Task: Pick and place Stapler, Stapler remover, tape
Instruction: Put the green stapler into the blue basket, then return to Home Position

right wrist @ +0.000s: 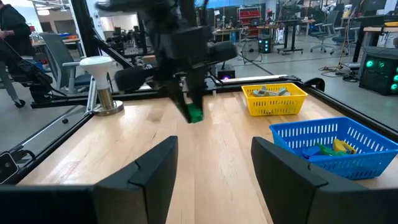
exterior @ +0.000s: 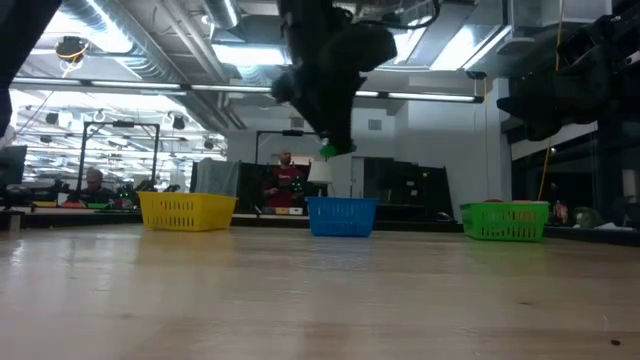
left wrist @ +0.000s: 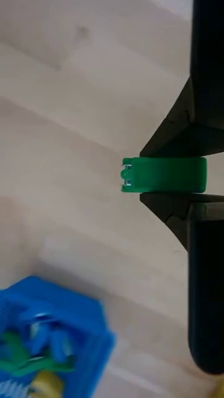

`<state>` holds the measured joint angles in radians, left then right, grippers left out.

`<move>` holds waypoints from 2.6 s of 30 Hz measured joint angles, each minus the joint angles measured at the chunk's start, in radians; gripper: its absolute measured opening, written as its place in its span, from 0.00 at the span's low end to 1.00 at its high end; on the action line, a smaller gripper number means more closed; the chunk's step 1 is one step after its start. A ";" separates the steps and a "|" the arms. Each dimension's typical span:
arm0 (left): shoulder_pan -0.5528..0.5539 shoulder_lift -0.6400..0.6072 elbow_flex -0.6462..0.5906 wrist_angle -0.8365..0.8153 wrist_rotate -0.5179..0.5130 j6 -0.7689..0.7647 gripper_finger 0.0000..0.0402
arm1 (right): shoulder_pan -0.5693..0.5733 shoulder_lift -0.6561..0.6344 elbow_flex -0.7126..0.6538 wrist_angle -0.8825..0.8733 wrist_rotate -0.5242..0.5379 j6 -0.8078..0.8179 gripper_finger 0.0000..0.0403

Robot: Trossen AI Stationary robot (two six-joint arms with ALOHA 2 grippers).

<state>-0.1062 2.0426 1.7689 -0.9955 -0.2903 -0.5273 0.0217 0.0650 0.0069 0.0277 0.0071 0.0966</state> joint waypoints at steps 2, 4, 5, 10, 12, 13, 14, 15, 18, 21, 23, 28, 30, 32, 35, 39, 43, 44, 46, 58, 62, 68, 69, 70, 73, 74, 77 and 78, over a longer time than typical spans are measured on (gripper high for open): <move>0.022 0.000 0.000 0.031 0.000 0.040 0.14 | 0.000 0.000 0.000 0.000 0.000 0.000 0.52; 0.045 0.000 0.001 0.056 0.003 0.075 0.14 | 0.000 0.000 0.000 0.000 0.000 0.000 0.52; 0.056 0.000 0.001 0.062 0.008 0.091 0.14 | 0.000 0.000 0.000 0.000 0.000 0.000 0.52; 0.122 0.000 0.001 0.070 0.012 0.141 0.14 | 0.000 0.000 0.000 0.000 0.000 0.000 0.52; 0.148 0.000 0.001 0.093 0.012 0.162 0.14 | 0.000 0.000 0.000 0.000 0.000 0.000 0.52; 0.161 0.000 0.001 0.108 0.013 0.175 0.14 | 0.000 0.000 0.000 0.000 0.000 0.000 0.52; 0.173 0.000 0.001 0.124 0.014 0.187 0.14 | 0.000 0.000 0.000 0.000 0.000 0.000 0.52; 0.186 0.000 0.001 0.141 0.019 0.199 0.14 | 0.000 0.000 0.000 0.000 0.000 0.000 0.52; 0.220 0.001 0.001 0.191 0.024 0.209 0.14 | 0.000 0.000 0.000 0.000 0.000 0.000 0.52; 0.256 0.002 0.001 0.215 0.012 0.229 0.14 | 0.000 0.000 0.000 0.000 0.000 0.000 0.52; 0.277 0.003 0.001 0.222 -0.012 0.235 0.14 | 0.000 0.000 0.000 0.000 0.000 0.000 0.52; 0.330 0.004 0.001 0.227 -0.083 0.235 0.14 | 0.000 0.000 0.000 0.000 0.000 0.000 0.52; 0.347 0.004 0.001 0.247 -0.097 0.235 0.14 | 0.000 0.000 0.000 0.000 0.000 0.000 0.52; 0.361 0.004 0.001 0.270 -0.098 0.236 0.16 | 0.000 0.000 0.000 0.000 0.000 0.000 0.52; 0.375 0.004 0.001 0.298 -0.098 0.235 0.19 | 0.000 0.000 0.000 0.000 0.000 0.000 0.52; 0.393 0.005 0.001 0.316 -0.101 0.235 0.20 | 0.000 0.000 0.000 0.000 0.000 0.000 0.52; 0.407 0.005 0.001 0.333 -0.135 0.235 0.21 | 0.000 0.000 0.000 0.000 0.000 0.000 0.52; 0.411 0.005 0.001 0.342 -0.158 0.235 0.21 | 0.000 0.000 0.000 0.000 0.000 0.000 0.52; 0.411 0.006 0.001 0.348 -0.204 0.235 0.21 | 0.000 0.000 0.000 0.000 0.000 0.000 0.52; 0.404 0.006 0.001 0.350 -0.221 0.282 0.21 | 0.000 0.000 0.000 0.000 0.000 0.000 0.52; 0.401 0.006 0.001 0.350 -0.207 0.308 0.21 | 0.000 0.000 0.000 0.000 0.000 0.000 0.52; 0.395 0.006 0.001 0.356 -0.204 0.321 0.24 | 0.000 0.000 0.000 0.000 0.000 0.000 0.52; 0.395 0.006 0.001 0.364 -0.196 0.321 0.26 | 0.000 0.000 0.000 0.000 0.000 0.000 0.52; 0.395 0.006 0.001 0.375 -0.183 0.321 0.29 | 0.000 0.000 0.000 0.000 0.000 0.000 0.52; 0.396 0.006 0.001 0.405 -0.162 0.316 0.37 | 0.000 0.000 0.000 0.000 0.000 0.000 0.52; 0.396 0.006 0.001 0.409 -0.164 0.313 0.40 | 0.000 0.000 0.000 0.000 0.000 0.000 0.52; 0.396 0.006 0.001 0.417 -0.188 0.319 0.47 | 0.000 0.000 0.000 0.000 0.000 0.000 0.52; 0.396 0.006 0.001 0.417 -0.201 0.324 0.49 | 0.000 0.000 0.000 0.000 0.000 0.000 0.52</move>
<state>0.2897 2.0483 1.7699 -0.5785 -0.4908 -0.2036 0.0216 0.0650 0.0067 0.0277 0.0071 0.0967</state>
